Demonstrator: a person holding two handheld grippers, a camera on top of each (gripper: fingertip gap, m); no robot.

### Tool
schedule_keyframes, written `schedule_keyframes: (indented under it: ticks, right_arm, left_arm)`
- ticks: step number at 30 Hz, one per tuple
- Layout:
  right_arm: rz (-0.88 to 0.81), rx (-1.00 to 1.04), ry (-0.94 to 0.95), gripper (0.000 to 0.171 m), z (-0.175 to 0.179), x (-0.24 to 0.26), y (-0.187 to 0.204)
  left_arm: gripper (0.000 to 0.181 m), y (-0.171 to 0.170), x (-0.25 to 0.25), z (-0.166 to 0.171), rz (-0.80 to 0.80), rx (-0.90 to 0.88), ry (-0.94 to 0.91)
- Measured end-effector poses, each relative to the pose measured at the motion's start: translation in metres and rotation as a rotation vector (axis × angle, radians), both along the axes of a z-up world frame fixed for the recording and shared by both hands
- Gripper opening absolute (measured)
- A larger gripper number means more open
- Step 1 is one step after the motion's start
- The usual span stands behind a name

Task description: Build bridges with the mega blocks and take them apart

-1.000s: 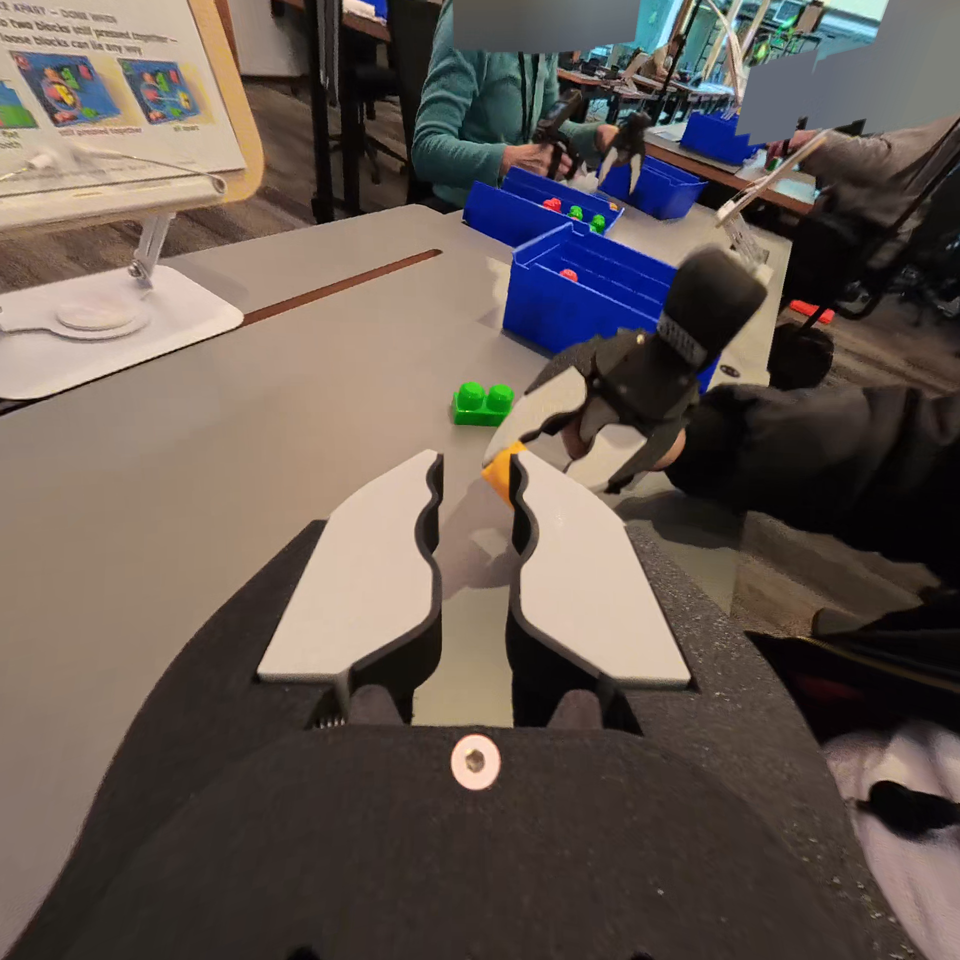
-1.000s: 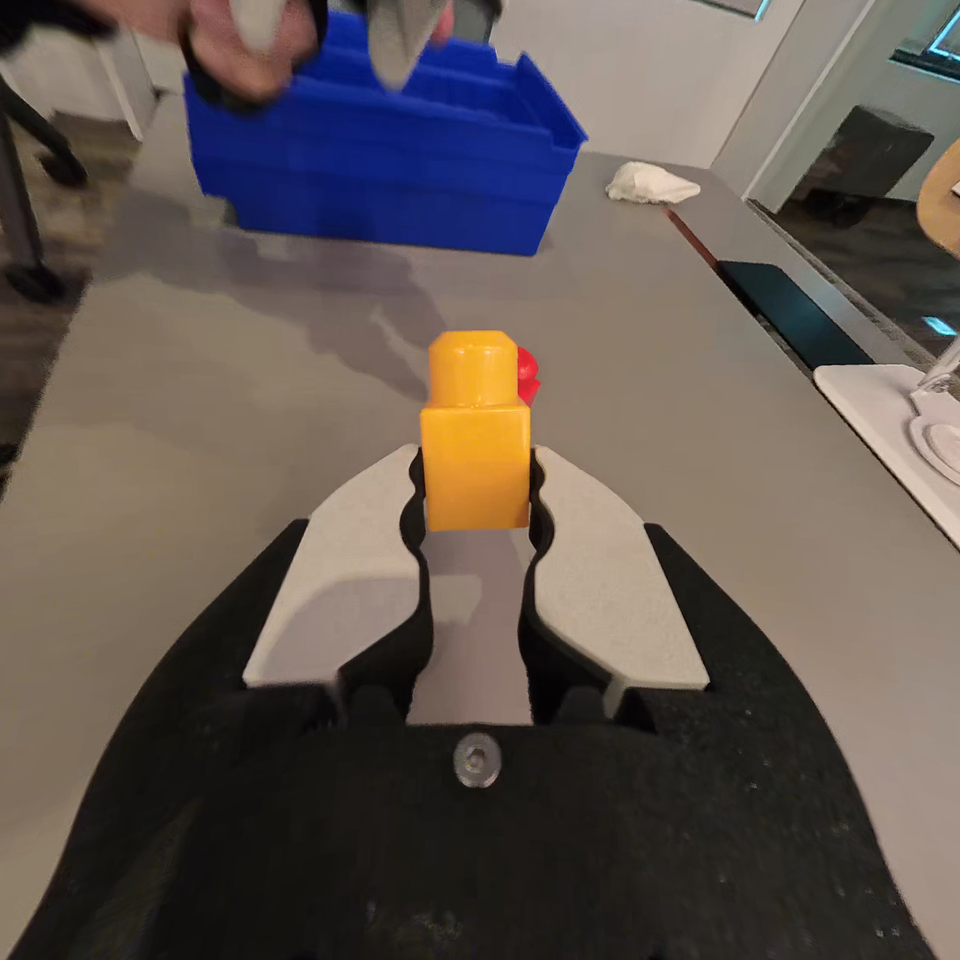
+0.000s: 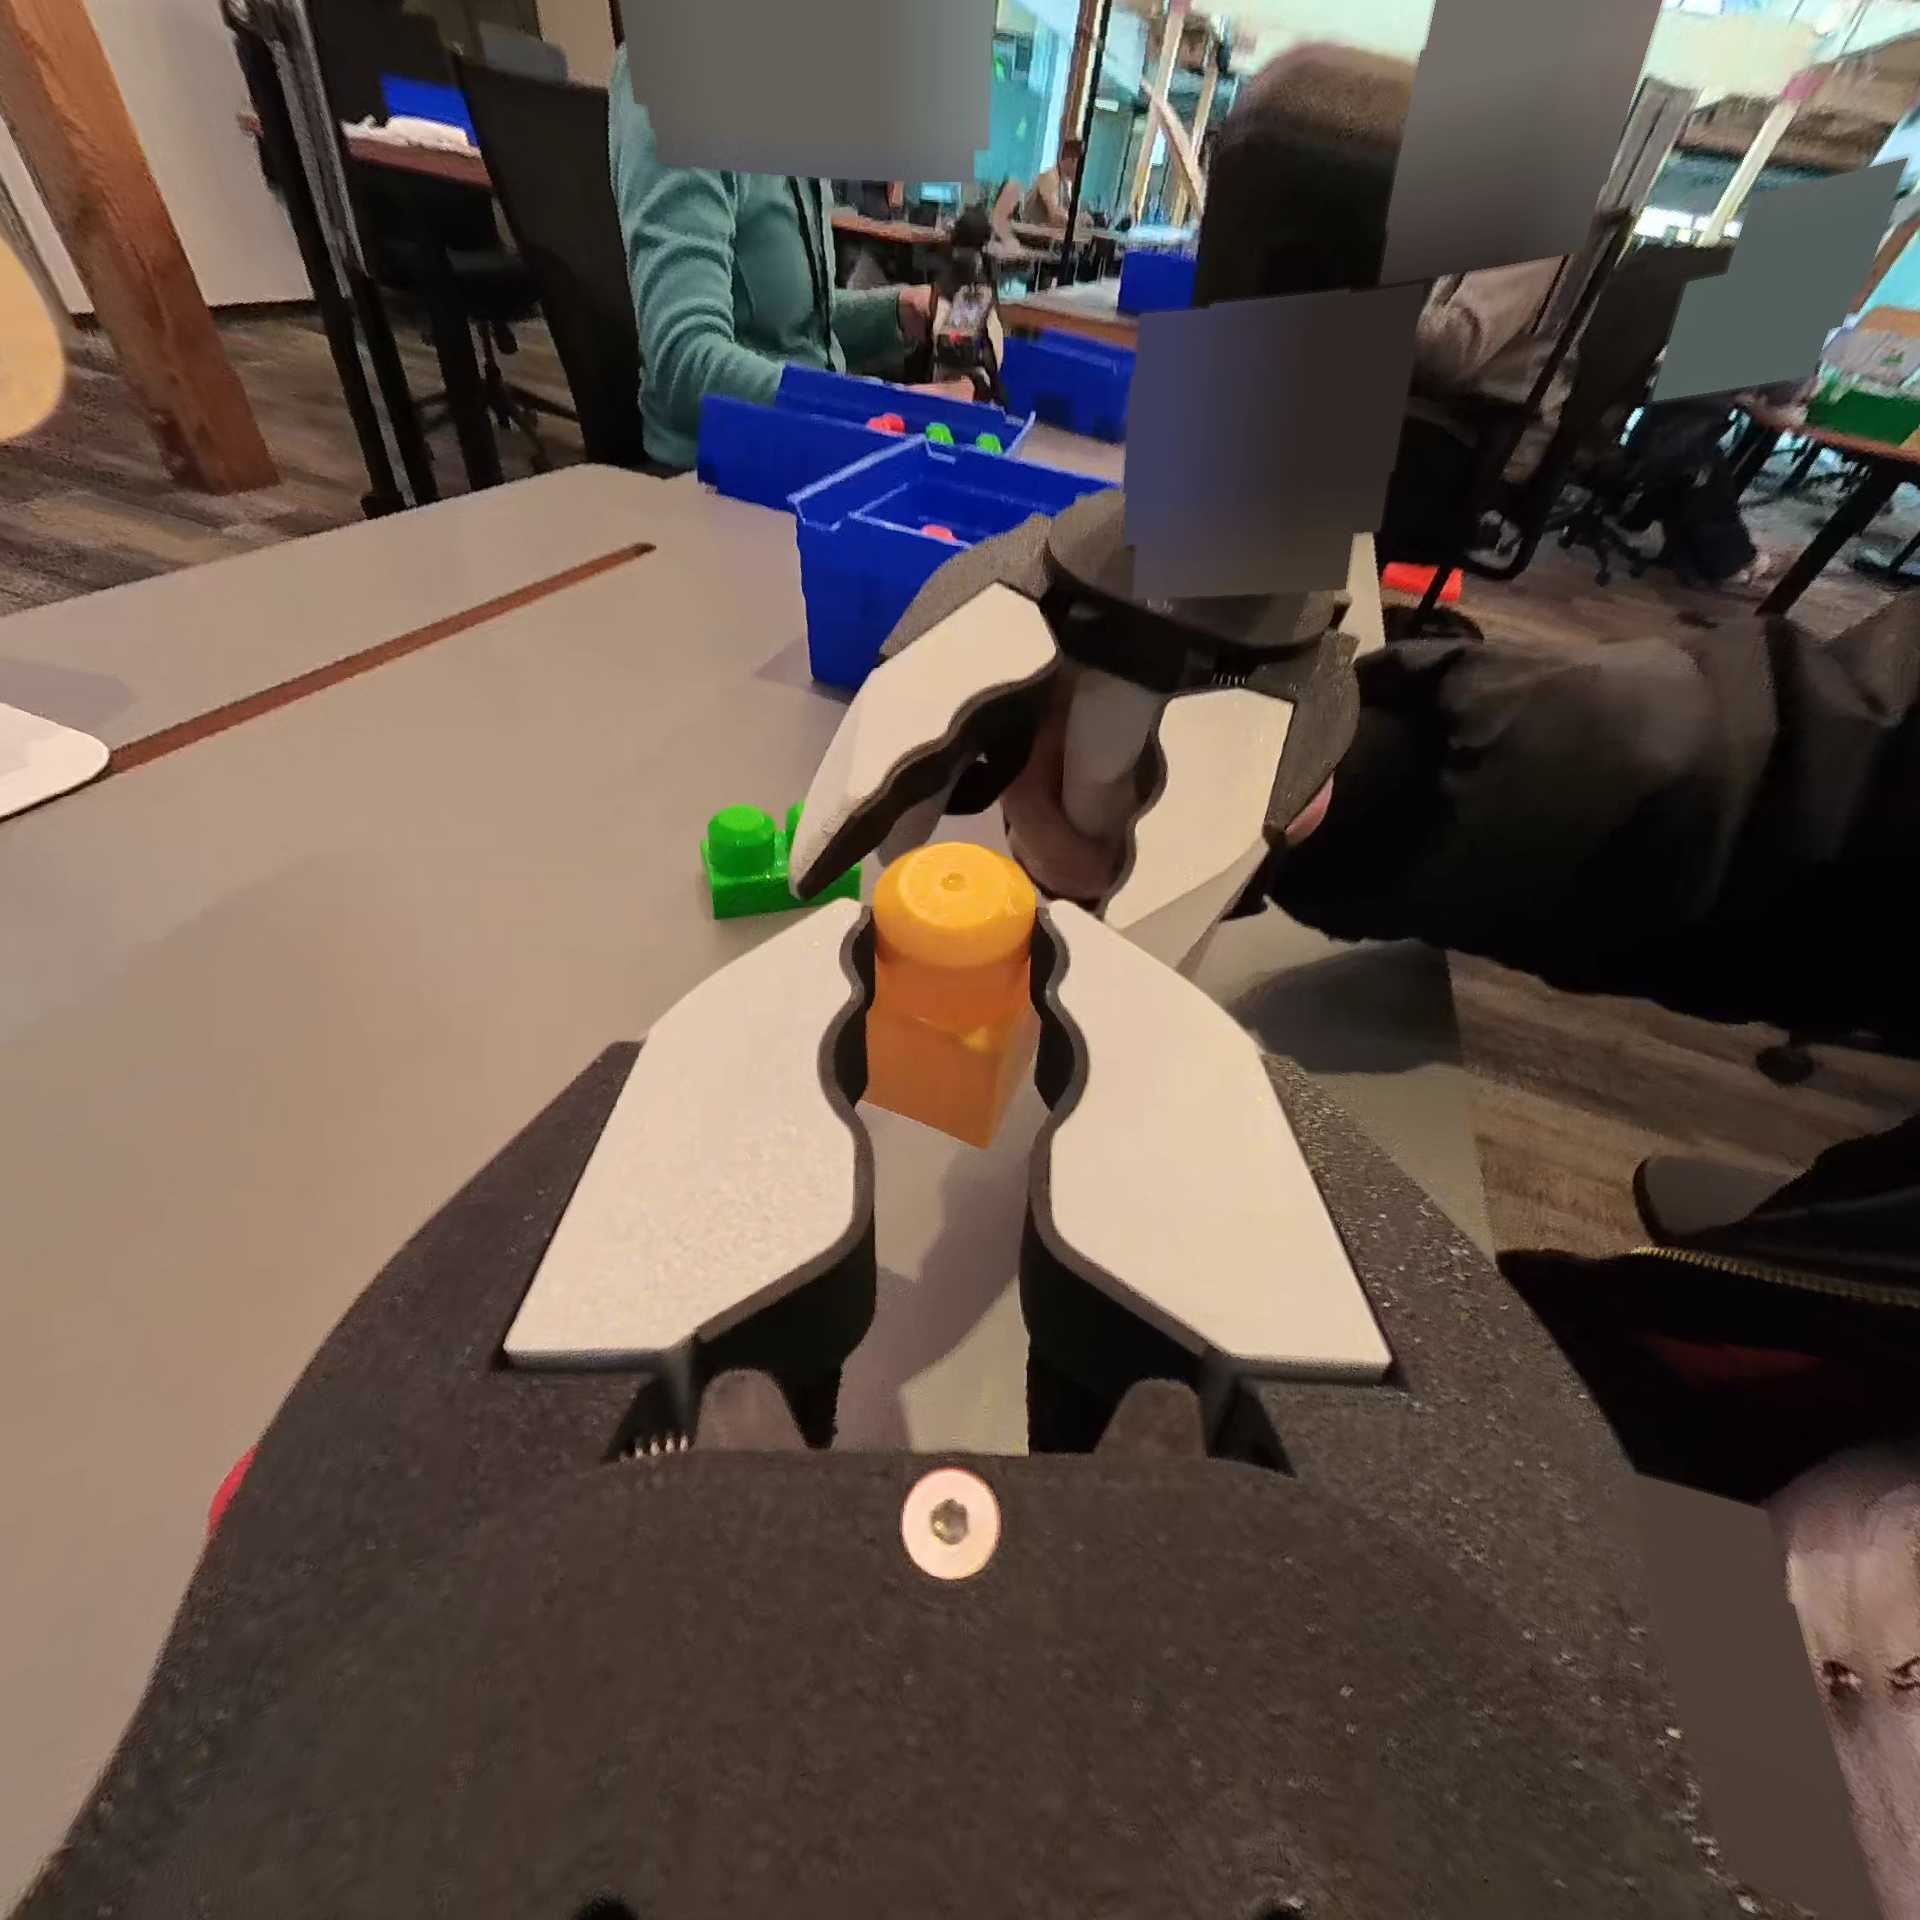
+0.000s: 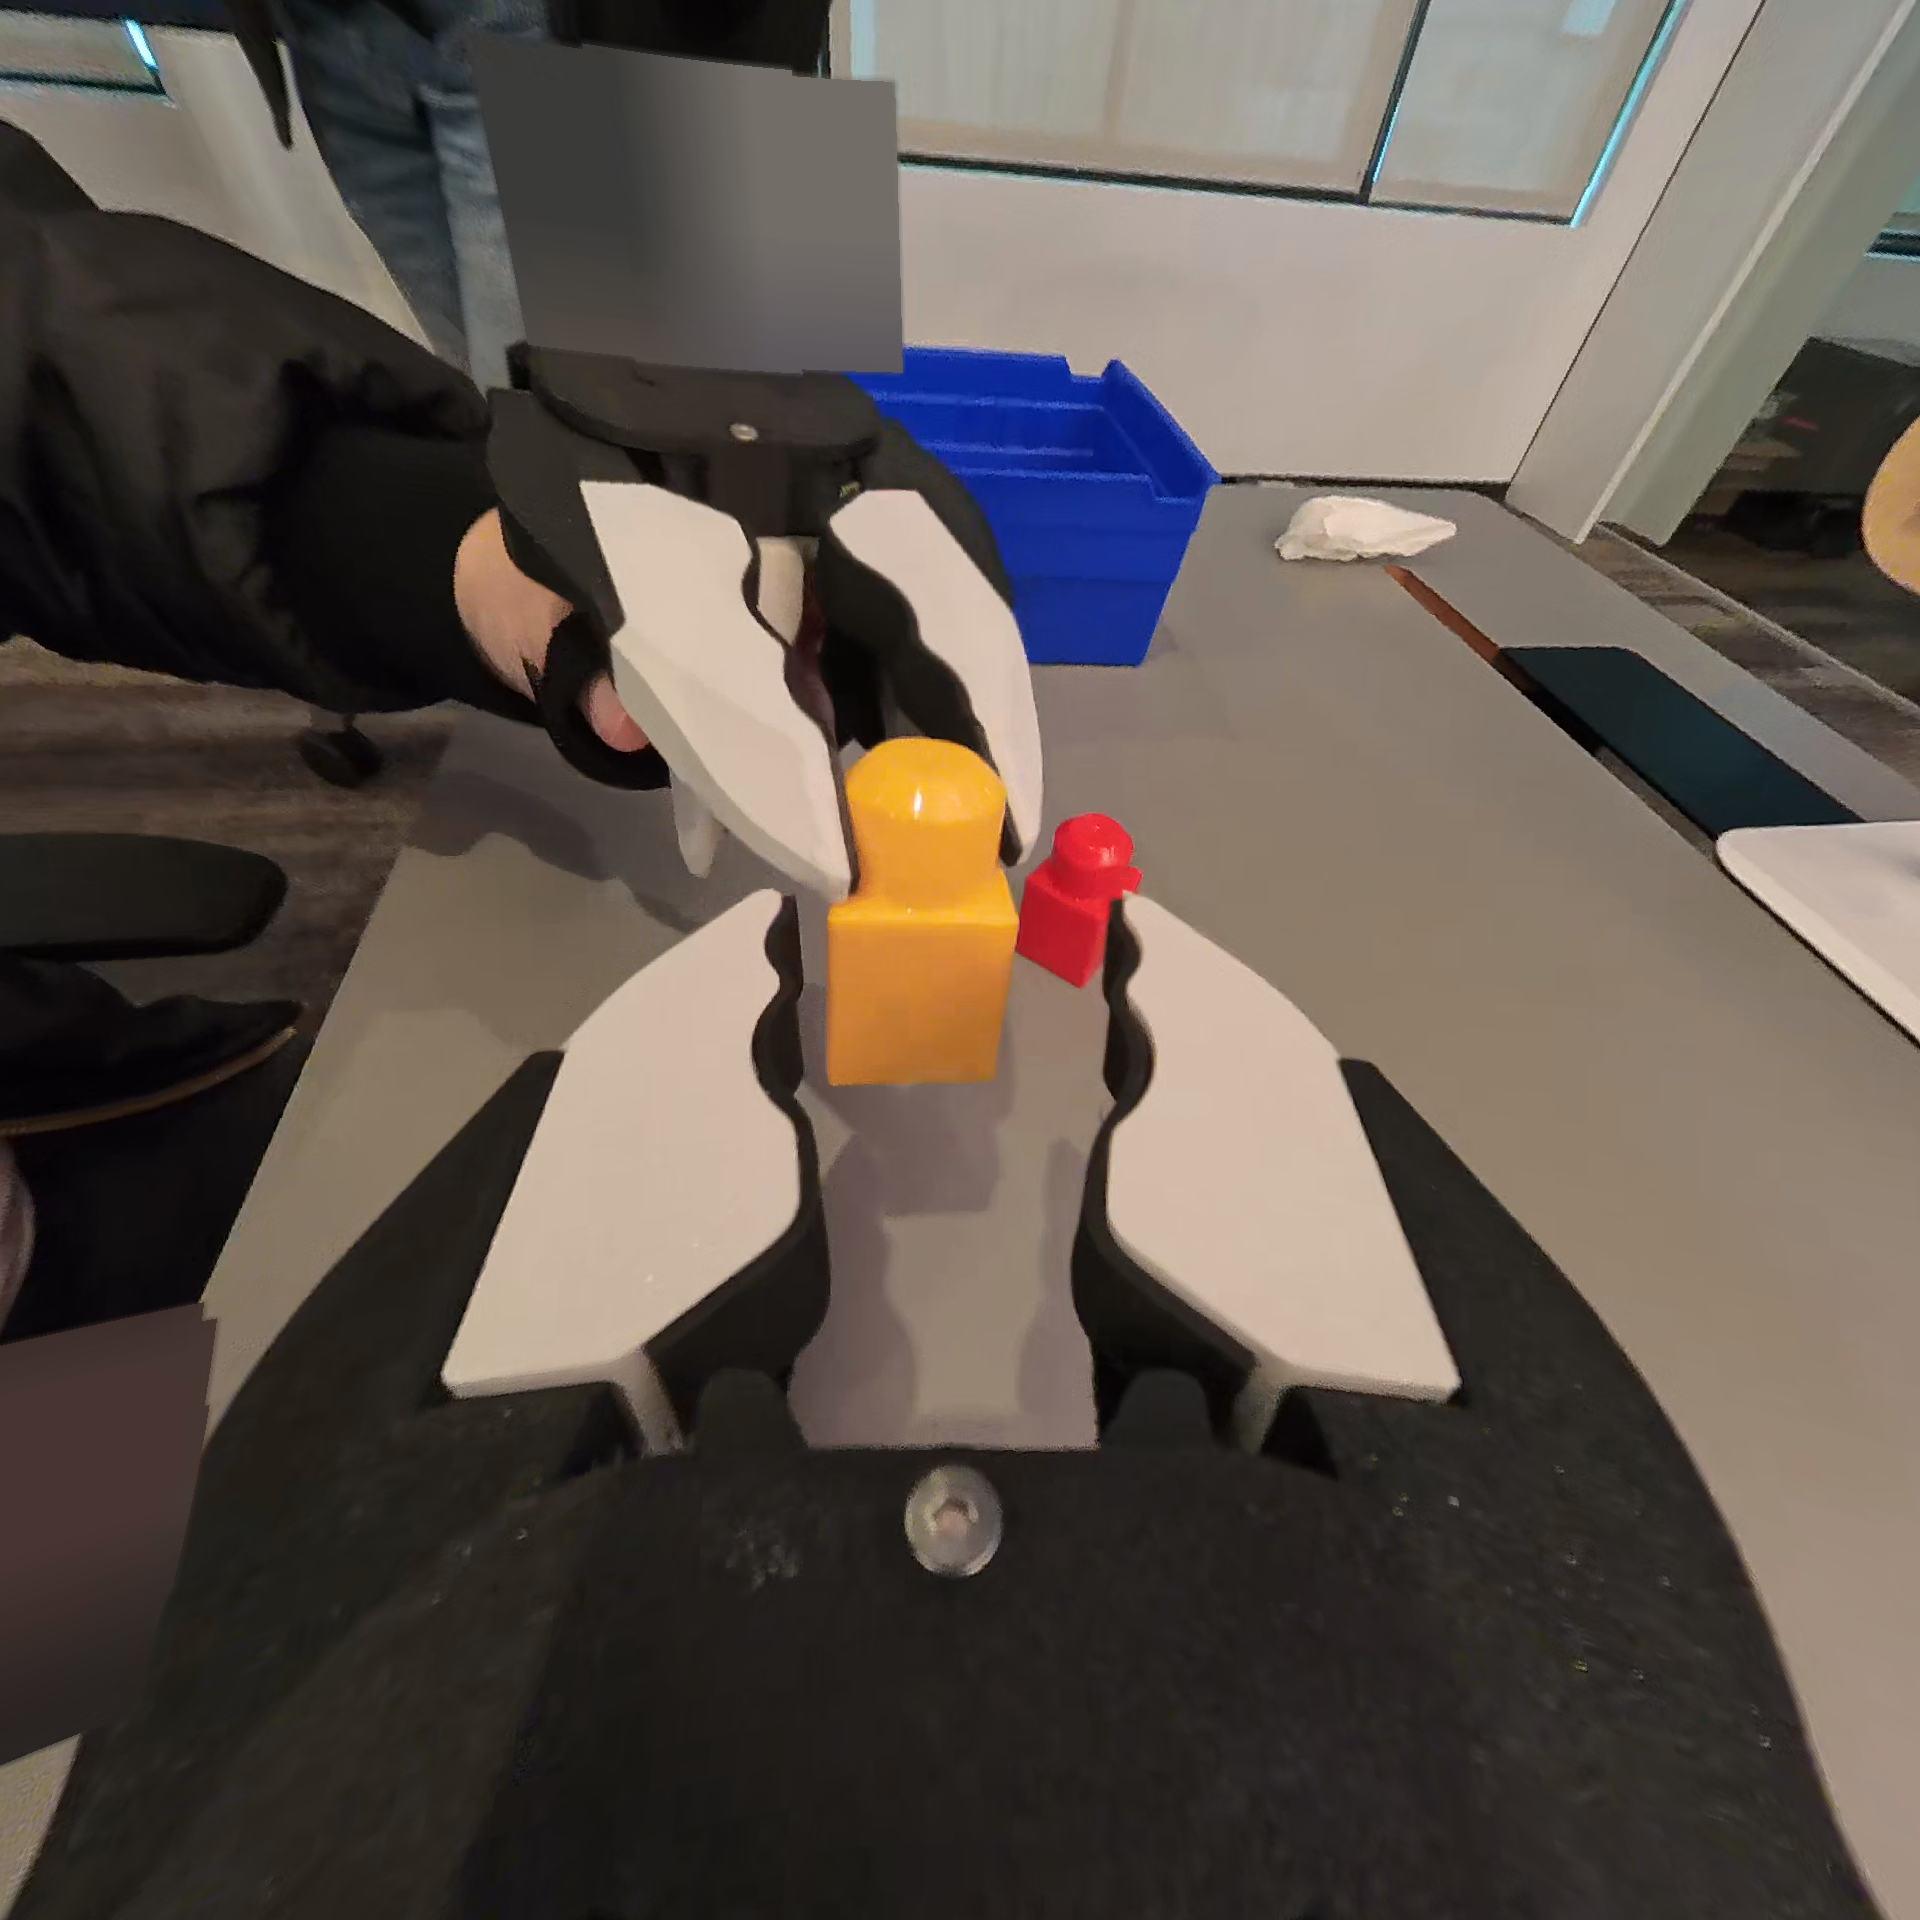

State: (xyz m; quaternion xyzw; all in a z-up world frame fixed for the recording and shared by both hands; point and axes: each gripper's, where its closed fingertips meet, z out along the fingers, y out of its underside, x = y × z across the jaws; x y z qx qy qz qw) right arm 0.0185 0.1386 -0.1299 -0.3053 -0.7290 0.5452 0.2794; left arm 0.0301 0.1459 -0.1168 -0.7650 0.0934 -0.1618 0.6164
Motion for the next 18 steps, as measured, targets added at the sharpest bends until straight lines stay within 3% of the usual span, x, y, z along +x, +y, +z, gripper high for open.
schedule_keyframes:
  ticks: [5,18]
  right_arm:
    - [0.002,0.084,-0.100,0.047,-0.017,0.004,-0.001]
    - [0.015,0.135,-0.152,0.036,-0.039,0.005,-0.001]
  left_arm:
    - [0.029,0.007,-0.001,-0.017,0.028,-0.066,0.115]
    - [0.029,0.007,0.002,-0.032,-0.002,-0.121,0.069]
